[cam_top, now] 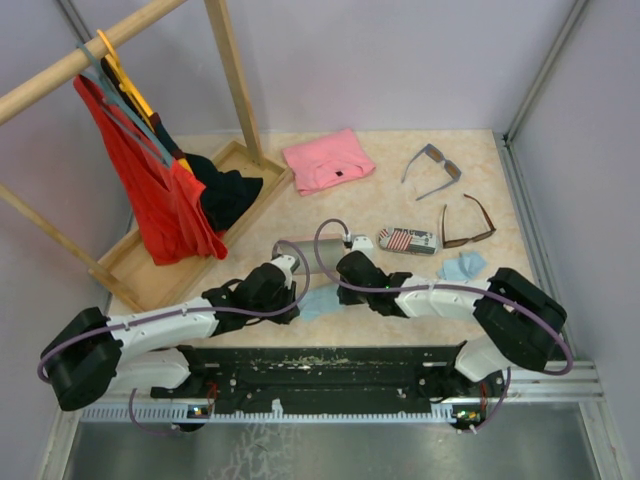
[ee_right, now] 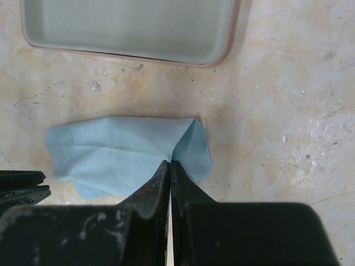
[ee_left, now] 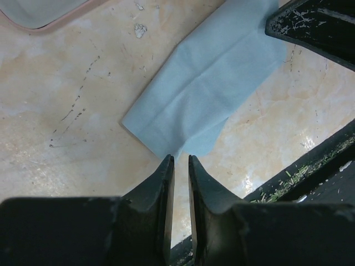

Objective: Organize the sunglasses
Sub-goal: Fold the glasses cleaning cloth at the center of the board.

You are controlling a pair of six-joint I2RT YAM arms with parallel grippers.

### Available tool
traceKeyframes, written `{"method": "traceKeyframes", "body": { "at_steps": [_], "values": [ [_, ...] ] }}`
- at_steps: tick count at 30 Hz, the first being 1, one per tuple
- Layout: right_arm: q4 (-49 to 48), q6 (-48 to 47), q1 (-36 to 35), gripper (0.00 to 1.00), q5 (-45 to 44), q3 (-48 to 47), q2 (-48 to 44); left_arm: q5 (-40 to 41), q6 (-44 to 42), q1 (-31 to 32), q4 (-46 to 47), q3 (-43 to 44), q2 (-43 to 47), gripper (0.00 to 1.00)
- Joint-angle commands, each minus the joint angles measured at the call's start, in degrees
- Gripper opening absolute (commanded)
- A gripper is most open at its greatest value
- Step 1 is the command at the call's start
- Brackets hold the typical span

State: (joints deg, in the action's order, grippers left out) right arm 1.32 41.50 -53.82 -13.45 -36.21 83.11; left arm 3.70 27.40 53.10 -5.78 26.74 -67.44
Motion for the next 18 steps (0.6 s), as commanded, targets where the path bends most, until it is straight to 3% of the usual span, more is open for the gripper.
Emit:
{"method": "traceKeyframes", "body": {
  "at_steps": [1, 18],
  "values": [
    [-1.61, -1.67, 0.30, 0.00, -1.83, -3.08, -1.18, 0.69, -0.05, -0.18, -0.11, 0.77, 1.01, 0.22],
    [0.54, -4.28, 0.25, 0.00, -6.16, -7.15, 1.95, 0.77, 0.22, -0.13, -0.15, 0.37, 0.90, 0.22]
  ]
}}
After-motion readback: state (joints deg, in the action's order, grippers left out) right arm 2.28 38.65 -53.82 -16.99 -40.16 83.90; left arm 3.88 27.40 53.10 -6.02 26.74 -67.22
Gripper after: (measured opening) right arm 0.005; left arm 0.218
